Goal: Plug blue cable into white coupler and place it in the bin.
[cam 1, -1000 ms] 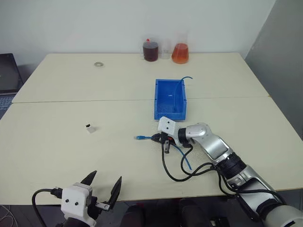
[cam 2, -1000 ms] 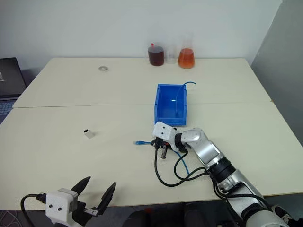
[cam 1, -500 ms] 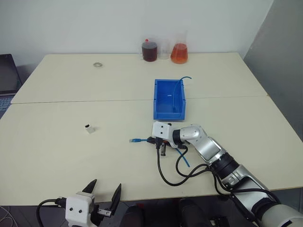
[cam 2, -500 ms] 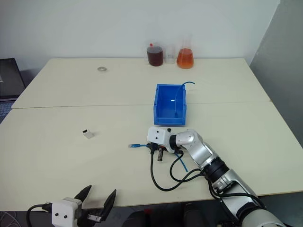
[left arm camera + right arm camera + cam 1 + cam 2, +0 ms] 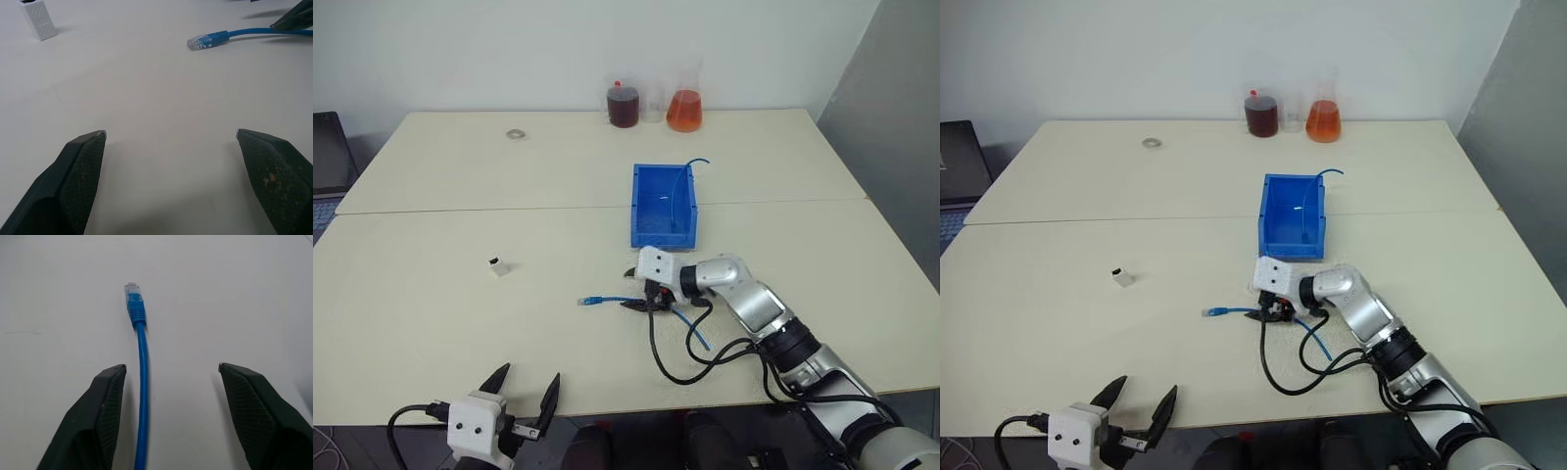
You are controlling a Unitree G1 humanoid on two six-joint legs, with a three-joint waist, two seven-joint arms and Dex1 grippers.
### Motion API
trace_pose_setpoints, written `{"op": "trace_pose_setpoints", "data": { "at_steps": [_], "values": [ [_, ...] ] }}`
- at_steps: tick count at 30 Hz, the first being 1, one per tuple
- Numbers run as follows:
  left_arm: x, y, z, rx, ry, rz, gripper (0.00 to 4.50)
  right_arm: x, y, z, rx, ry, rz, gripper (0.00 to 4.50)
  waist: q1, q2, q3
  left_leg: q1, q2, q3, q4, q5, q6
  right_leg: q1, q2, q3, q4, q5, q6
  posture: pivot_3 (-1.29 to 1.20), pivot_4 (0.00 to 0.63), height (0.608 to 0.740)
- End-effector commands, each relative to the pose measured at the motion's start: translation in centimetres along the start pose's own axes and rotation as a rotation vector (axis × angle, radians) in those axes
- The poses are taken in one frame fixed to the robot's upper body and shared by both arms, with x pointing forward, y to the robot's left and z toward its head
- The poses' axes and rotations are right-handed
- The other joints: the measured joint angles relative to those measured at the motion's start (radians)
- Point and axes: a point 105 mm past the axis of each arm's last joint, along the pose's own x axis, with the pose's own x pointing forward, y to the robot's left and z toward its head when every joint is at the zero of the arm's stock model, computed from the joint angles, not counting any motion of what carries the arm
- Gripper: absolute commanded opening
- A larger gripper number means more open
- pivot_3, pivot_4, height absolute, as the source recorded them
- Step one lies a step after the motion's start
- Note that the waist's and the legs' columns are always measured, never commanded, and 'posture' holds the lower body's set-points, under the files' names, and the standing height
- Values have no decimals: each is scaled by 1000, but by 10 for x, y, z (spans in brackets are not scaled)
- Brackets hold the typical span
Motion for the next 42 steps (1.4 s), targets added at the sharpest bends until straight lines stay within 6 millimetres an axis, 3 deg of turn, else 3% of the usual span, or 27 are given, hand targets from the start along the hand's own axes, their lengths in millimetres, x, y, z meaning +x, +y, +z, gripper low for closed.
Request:
{"op": "trace_pose_setpoints", "data": {
  "at_steps": [1,6,12,16,22,31,36,42],
  "values": [
    [5,9,27,39,-62,1,4500,-20,2,29,49,-103,14,4321,1,0,0,0,0,-1,0,0,0,0,0,0,0,0,0,0,150,740],
    [9,16,42,90,-67,-78,4500,-46,1,49,128,-164,39,4461,1,0,0,1,1,-1,0,0,0,0,1,-1,1,0,0,0,150,740],
    [27,14,67,138,-56,-309,4500,-65,-5,52,153,-191,11,4461,7,1,0,1,0,-2,0,0,0,1,1,-3,1,0,0,0,150,740],
    [63,26,94,233,-69,-487,4500,-83,7,63,180,-257,63,4461,20,2,1,0,0,-4,0,0,0,1,0,-5,2,0,0,0,150,740],
    [96,20,111,330,-28,-759,4500,-106,24,46,170,-211,72,4461,16,2,1,-1,-1,-3,0,0,0,0,-1,-5,0,0,-1,0,150,740],
    [128,22,115,481,128,-1082,4500,-114,29,47,180,-190,-10,4461,7,3,1,-5,0,-6,1,0,0,-2,1,-8,1,0,-1,0,150,740],
    [137,30,107,531,179,-1126,4500,-114,27,45,197,-188,-60,4461,9,2,1,-8,0,-6,2,0,0,-4,1,-8,1,0,-1,0,150,740],
    [140,25,91,548,198,-1159,4500,-116,31,41,203,-180,-83,4461,13,3,1,-20,0,-7,8,0,0,-15,0,-9,6,0,-1,0,150,740]
  ]
}}
